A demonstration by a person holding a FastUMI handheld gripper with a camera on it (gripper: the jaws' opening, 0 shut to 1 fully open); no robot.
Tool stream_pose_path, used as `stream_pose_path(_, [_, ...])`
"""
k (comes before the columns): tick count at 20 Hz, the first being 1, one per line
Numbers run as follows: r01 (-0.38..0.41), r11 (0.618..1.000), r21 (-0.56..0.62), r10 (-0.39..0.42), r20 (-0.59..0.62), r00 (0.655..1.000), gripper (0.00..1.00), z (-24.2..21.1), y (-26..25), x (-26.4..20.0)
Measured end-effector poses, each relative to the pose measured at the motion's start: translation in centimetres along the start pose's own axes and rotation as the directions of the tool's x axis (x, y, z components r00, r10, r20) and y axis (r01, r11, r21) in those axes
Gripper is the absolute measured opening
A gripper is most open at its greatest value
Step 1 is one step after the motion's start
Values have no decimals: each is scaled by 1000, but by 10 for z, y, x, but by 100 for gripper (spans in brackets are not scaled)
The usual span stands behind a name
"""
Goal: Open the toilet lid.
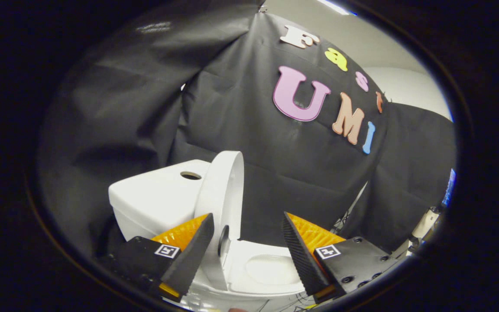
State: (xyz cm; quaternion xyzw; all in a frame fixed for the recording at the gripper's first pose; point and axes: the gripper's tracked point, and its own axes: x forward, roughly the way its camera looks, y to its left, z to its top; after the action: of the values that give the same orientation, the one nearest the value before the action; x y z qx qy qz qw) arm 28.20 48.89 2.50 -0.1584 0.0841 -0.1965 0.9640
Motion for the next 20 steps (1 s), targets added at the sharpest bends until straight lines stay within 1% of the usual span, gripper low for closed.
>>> stream_pose_path(6, [-80,989,121,79,11,997,98,6,2,-19])
stream_pose_path(9, [-126,981,147,124,22,992,98,14,-3,-33])
stream_pose_path(12, [-192,963,189,182,70,981,98,22,-5,-51])
stream_pose_path(14, [-233,954,191,215,113,970,98,30,-9,-63])
stream_pose_path(16, [-233,955,185,213,120,970,98,30,-22,-72])
stream_pose_path(20, [-259,931,256,229,142,963,98,29,-35,-76])
